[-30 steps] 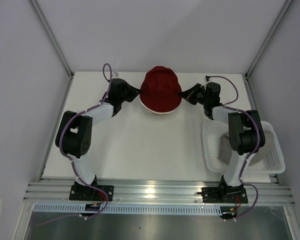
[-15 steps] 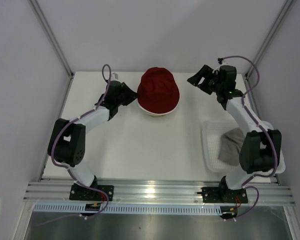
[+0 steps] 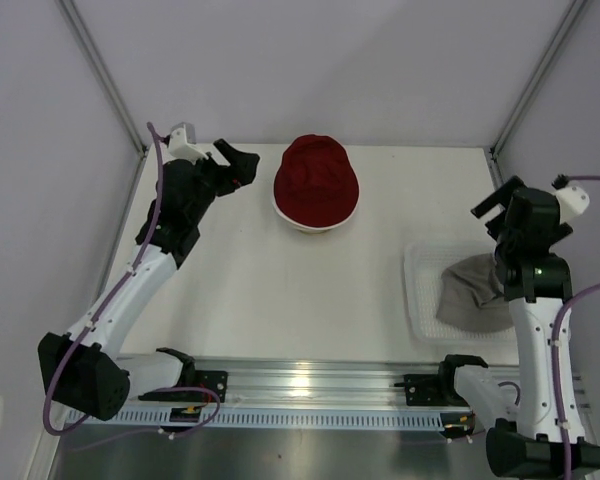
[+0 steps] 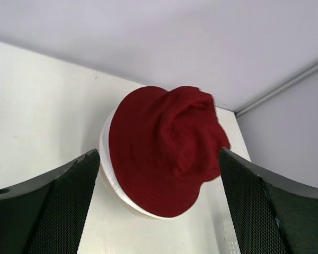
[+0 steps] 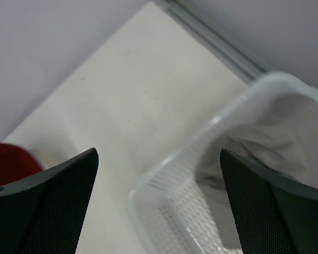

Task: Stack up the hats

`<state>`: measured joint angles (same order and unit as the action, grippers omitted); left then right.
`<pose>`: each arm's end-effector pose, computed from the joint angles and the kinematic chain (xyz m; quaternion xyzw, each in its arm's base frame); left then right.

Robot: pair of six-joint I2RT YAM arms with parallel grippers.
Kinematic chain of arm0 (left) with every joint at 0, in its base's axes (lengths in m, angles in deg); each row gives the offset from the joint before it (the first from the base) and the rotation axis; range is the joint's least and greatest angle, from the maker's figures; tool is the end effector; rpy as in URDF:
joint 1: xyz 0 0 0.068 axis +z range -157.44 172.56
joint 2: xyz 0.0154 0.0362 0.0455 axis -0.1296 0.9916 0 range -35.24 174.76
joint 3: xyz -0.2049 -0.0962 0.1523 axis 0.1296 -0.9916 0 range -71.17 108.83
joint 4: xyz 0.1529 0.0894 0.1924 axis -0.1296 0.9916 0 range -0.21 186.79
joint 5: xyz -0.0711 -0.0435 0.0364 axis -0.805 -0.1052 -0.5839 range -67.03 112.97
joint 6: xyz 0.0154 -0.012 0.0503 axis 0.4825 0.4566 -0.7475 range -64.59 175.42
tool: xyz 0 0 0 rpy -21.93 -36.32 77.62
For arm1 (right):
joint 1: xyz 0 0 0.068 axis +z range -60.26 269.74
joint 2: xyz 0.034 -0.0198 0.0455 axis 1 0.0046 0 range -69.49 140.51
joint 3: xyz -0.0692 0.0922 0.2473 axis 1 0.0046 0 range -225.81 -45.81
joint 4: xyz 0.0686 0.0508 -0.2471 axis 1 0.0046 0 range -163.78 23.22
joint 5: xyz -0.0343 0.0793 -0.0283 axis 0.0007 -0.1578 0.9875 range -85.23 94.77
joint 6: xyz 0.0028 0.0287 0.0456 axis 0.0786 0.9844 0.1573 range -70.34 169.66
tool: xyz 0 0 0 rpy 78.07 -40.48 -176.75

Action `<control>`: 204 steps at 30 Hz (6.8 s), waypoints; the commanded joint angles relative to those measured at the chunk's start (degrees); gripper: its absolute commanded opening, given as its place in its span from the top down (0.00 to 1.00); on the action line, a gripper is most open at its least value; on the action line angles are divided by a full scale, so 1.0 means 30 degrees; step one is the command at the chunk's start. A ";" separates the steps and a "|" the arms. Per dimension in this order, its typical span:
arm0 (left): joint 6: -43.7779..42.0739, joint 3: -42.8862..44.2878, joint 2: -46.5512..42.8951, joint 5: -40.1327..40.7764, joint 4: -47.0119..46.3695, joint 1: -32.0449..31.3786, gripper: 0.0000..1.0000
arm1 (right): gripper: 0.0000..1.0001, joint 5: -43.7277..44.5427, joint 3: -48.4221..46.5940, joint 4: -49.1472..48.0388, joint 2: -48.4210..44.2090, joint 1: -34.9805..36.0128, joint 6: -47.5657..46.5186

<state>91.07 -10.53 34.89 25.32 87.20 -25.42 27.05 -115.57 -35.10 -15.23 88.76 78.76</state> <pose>0.2769 -0.0883 0.3675 -0.1285 0.7372 -0.2854 0.5988 0.1838 -0.0166 0.4089 0.3153 0.7634 -0.0252 0.5632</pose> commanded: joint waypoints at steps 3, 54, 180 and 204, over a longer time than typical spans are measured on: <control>-0.0990 -0.0261 -0.0903 -0.2829 0.1275 -0.0013 0.05 | 0.01 0.4108 0.3206 0.4657 -0.1444 -0.1872 0.2689; -0.2013 -0.1289 -0.2895 -0.3037 0.3031 -0.0072 0.02 | 1.00 -0.1592 1.0275 -0.2731 -0.2518 -0.5888 0.3457; -0.0168 0.9904 0.8118 -0.3946 0.6225 -0.2914 0.96 | 0.73 -1.5866 0.3446 -2.7040 1.3964 0.4016 1.1246; 0.2464 0.1650 0.2293 -0.4119 0.1150 0.0949 0.21 | 1.00 -1.4753 0.3828 -2.6105 1.5809 0.4396 0.9254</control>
<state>92.43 2.50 46.69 14.72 101.78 -26.54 -19.02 -104.42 -113.96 30.58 101.55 109.49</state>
